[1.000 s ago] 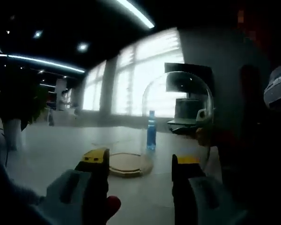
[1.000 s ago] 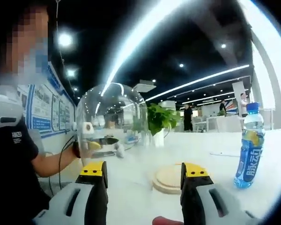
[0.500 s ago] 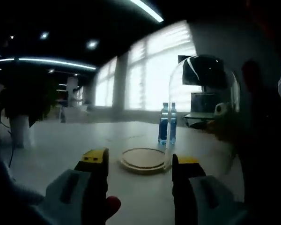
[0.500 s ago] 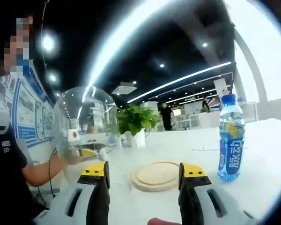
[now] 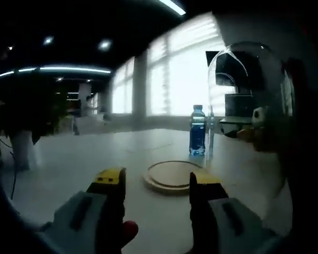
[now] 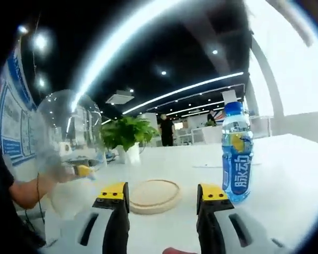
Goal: Open the cover put in the Mizone put the cover back on
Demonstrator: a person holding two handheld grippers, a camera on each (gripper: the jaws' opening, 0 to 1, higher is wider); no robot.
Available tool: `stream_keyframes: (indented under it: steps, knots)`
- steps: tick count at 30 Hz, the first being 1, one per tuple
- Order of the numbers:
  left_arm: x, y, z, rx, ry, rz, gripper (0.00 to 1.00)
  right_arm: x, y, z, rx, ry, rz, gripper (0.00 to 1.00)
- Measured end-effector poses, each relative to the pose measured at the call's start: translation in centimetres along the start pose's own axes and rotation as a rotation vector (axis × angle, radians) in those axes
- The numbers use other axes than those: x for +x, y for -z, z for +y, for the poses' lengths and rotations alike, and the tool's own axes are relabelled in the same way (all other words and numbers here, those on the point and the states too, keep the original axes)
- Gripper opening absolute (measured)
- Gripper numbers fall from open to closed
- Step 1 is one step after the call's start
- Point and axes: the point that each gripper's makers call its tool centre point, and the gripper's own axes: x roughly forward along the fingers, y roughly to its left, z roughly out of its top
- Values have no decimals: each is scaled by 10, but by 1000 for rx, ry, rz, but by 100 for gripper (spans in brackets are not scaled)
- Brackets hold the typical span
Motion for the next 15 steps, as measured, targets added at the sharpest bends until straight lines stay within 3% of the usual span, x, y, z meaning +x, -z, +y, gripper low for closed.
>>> stream_keyframes:
  steps: [2, 5, 8, 10, 15]
  knots:
    - [5, 1, 4, -8, -9, 4, 35, 0, -1, -7, -1, 31, -9, 35]
    - [11, -3, 12, -23, -22, -4, 35, -1, -5, -24, -8, 107, -45, 31]
    - [18, -5, 16, -29, -28, -5, 37, 0, -1, -33, -3, 136, -51, 27]
    - [23, -3, 17, -16, -28, 3, 42, 1, 6, -35, 4, 139, -44, 27]
    - [26, 13, 16, -27, -11, 13, 38, 2, 27, -43, -21, 197, -2, 26]
